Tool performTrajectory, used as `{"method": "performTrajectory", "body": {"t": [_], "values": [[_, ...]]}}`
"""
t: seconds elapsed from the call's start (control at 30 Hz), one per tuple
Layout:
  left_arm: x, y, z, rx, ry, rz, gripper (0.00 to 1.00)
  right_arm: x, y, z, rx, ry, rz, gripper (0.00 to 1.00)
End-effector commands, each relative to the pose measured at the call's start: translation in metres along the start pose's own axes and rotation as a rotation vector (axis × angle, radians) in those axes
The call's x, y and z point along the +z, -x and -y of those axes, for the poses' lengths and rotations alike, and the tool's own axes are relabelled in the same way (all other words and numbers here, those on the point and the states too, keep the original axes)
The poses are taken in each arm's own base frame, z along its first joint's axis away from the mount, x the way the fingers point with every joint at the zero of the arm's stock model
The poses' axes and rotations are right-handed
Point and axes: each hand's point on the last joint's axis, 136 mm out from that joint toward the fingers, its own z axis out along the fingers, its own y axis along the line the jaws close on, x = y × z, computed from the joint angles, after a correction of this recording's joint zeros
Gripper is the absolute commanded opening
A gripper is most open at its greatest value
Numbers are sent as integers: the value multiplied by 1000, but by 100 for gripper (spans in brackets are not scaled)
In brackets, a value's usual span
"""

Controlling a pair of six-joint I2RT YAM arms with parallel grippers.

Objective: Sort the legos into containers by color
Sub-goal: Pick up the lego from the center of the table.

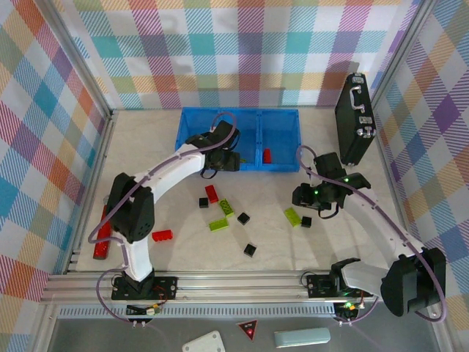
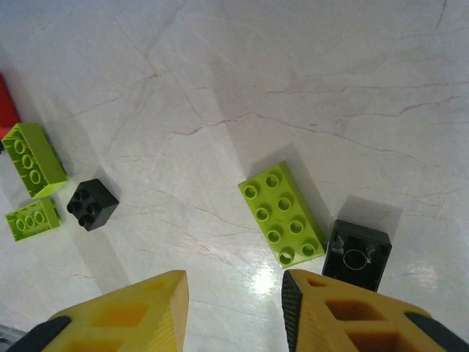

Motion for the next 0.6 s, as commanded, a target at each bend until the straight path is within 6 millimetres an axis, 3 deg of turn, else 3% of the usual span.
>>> {"method": "performTrajectory", "body": {"t": [0.0, 0.57], "values": [[-18, -7, -4, -29, -19, 23, 74, 6, -6, 5, -6, -21, -24, 41], [-21, -84, -47, -89, 2, -82, 68, 15, -17, 11, 19, -36, -65, 40]]}}
